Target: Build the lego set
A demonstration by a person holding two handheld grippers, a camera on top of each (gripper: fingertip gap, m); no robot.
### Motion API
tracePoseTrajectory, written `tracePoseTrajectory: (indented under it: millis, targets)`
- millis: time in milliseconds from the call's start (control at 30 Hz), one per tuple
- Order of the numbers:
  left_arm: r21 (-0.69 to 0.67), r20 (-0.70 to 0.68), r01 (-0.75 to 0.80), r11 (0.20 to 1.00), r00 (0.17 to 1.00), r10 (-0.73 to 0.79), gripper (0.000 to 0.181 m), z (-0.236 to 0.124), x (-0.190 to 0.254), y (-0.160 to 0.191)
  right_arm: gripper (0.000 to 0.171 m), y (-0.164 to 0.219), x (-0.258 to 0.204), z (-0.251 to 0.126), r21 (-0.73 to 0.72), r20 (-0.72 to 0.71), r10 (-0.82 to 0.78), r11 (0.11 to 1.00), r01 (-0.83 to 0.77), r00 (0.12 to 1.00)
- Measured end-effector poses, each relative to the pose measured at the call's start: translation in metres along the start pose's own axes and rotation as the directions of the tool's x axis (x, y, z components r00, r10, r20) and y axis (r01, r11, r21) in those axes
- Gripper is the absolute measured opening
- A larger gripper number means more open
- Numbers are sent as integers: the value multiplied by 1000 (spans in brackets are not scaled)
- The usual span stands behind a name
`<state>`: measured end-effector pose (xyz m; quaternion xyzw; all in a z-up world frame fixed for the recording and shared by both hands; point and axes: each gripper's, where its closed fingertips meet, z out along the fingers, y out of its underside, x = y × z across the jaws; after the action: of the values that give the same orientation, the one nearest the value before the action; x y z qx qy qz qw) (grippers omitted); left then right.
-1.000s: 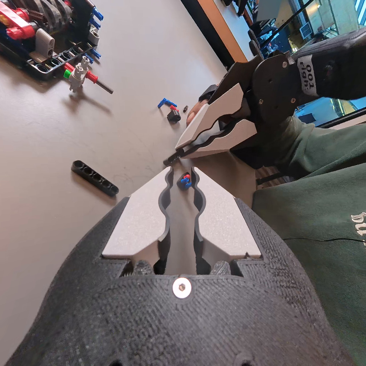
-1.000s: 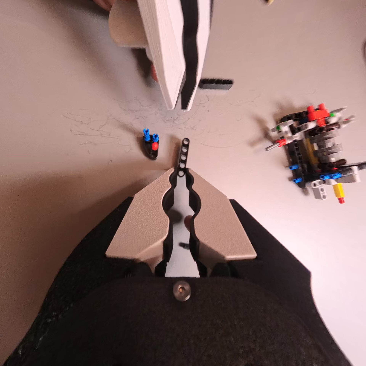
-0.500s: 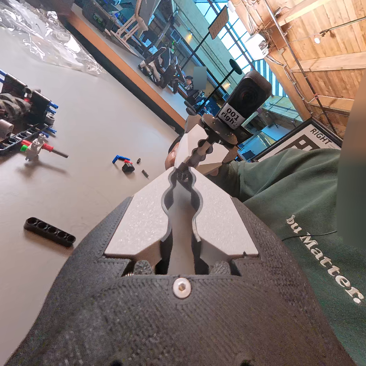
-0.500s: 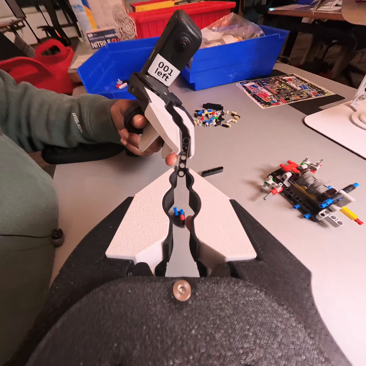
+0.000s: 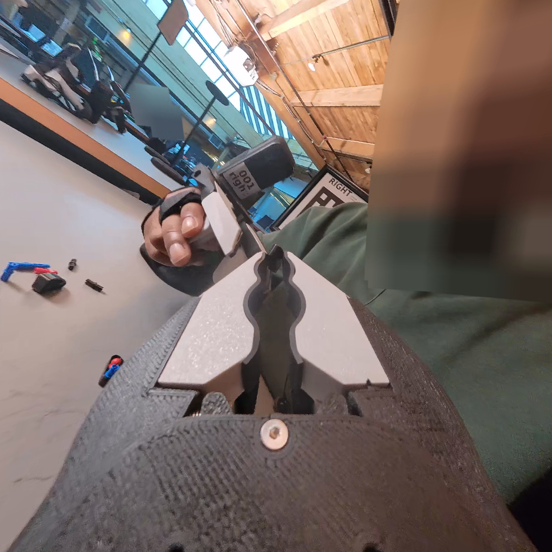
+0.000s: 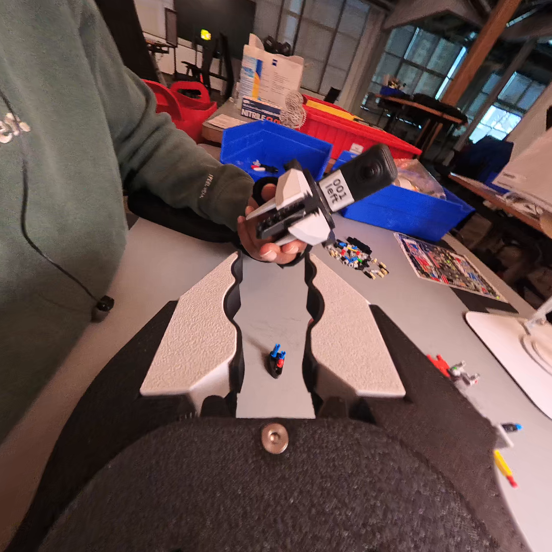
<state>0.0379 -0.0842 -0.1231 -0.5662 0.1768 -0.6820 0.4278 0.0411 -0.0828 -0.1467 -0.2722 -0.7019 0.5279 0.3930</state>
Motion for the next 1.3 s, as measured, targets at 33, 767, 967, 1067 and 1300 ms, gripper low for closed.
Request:
tracePoseTrajectory:
  millis: [33, 767, 967, 1067, 1300]
  targets:
    - [-19, -10, 3, 1000, 1000, -3, 8, 2, 0, 4, 41, -3, -3, 1, 1, 16, -26, 1000, 26, 1000]
    - [-233, 8, 182, 955, 983, -185, 7, 14, -12, 45, 40, 14, -31, 2, -152, 215, -236, 951, 271, 948]
    - [-266, -16, 197, 944, 978, -208, 7, 14, -7, 51, 40, 12, -39, 3, -131, 230, -222, 958, 256, 948]
    - [-285, -33, 198, 938, 976, -216, 7, 15, -3, 55, 41, 10, -44, 4, -117, 238, -226, 959, 259, 945]
    - [-298, -41, 193, 935, 976, -215, 7, 17, -1, 58, 38, 6, -50, 6, -87, 245, -214, 967, 241, 946]
